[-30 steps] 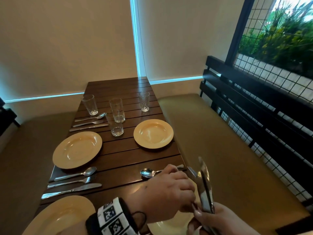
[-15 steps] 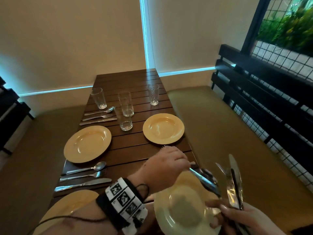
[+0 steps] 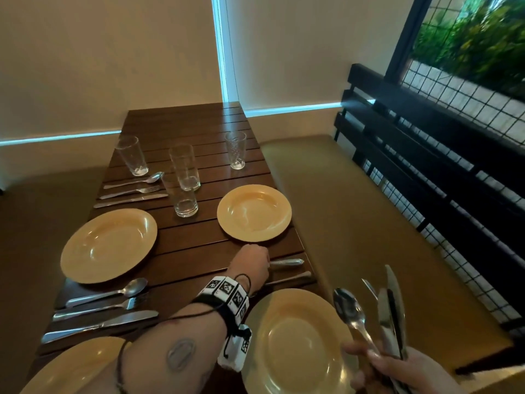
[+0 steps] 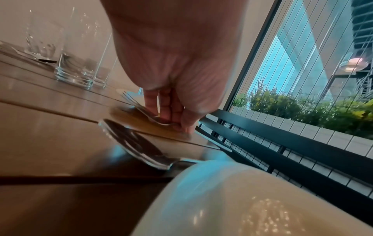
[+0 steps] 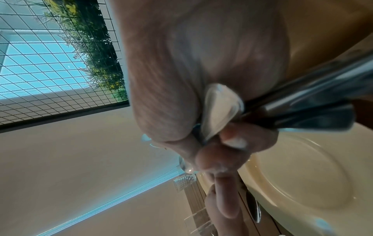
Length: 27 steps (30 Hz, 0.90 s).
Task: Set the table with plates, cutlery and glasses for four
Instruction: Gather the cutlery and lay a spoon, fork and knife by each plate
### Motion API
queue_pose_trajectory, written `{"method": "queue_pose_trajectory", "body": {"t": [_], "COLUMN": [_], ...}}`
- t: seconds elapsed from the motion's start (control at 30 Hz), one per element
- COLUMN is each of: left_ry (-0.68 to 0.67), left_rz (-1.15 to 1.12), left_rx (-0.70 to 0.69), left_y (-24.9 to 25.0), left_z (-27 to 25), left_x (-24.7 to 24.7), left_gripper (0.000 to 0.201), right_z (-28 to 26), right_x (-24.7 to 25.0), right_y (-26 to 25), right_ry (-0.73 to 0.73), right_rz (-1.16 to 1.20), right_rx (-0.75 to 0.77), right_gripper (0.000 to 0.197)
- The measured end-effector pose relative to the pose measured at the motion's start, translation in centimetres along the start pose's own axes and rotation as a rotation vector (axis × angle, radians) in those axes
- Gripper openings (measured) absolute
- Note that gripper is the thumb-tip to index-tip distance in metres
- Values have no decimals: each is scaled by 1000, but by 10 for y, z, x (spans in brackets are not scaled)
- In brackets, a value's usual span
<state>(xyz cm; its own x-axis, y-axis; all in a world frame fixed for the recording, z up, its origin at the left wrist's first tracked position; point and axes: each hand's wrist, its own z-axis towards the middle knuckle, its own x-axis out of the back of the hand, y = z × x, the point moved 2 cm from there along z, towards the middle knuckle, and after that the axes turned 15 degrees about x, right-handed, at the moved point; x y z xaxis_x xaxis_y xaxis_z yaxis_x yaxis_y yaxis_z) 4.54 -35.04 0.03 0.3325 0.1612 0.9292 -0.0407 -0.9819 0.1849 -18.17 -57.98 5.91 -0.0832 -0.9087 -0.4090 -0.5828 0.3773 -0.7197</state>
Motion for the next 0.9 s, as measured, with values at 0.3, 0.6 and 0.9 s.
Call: {"method": "queue_pose_trajectory", "body": {"t": [0.3,0.6,0.9], "left_ry": [-35,-33,10], "left_rz": [103,115,-64], "left_rx": [2,10,-2], "left_y": [2,6,13], "left_z": [19,18,-9], "left_x": [-14,-20,14], "left_gripper": [22,20,30], "right_z": [1,2,5], "right_x": [-1,-15,-15], "right_y": [2,-3,-1], "right_ry": [31,24,-17], "right_rz": [-44,-67,-134], "right_rx": [24,32,52], "right_gripper": [61,52,52]}}
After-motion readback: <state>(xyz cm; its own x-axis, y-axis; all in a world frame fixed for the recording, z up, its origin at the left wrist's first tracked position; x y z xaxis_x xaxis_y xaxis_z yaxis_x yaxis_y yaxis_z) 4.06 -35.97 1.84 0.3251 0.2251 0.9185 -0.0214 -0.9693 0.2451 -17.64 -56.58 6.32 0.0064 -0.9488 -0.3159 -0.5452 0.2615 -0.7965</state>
